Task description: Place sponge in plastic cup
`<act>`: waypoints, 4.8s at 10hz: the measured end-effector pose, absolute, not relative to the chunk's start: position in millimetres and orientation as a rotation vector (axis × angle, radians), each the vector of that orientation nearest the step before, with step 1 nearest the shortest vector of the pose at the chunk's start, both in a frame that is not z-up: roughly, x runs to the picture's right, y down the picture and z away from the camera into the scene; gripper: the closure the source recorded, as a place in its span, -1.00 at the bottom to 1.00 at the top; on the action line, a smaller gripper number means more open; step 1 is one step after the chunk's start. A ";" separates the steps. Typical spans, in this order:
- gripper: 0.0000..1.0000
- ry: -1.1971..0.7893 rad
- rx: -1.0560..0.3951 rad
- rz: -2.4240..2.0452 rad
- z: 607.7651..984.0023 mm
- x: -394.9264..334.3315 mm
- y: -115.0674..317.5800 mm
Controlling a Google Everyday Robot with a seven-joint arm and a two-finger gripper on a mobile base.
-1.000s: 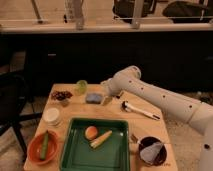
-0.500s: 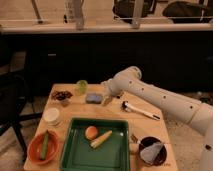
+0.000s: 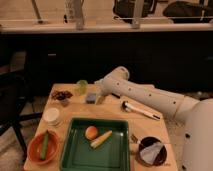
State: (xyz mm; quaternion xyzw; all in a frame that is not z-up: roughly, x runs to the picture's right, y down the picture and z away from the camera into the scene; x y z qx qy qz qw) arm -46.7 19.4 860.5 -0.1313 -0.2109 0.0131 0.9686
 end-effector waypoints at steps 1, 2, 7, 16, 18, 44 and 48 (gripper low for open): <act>-0.60 -0.426 -0.265 0.023 864.2 -46.5 18.6; -0.60 -0.427 -0.267 0.020 869.3 -47.9 17.7; -0.60 -0.437 -0.314 0.085 914.3 -42.6 28.6; -0.60 -0.513 -0.438 0.166 972.1 -60.8 36.7; -0.60 -0.513 -0.463 0.178 978.9 -60.2 41.1; 1.00 -0.550 -0.148 0.056 872.9 -50.3 -9.5; 1.00 -0.582 -0.080 0.000 866.1 -69.0 -19.1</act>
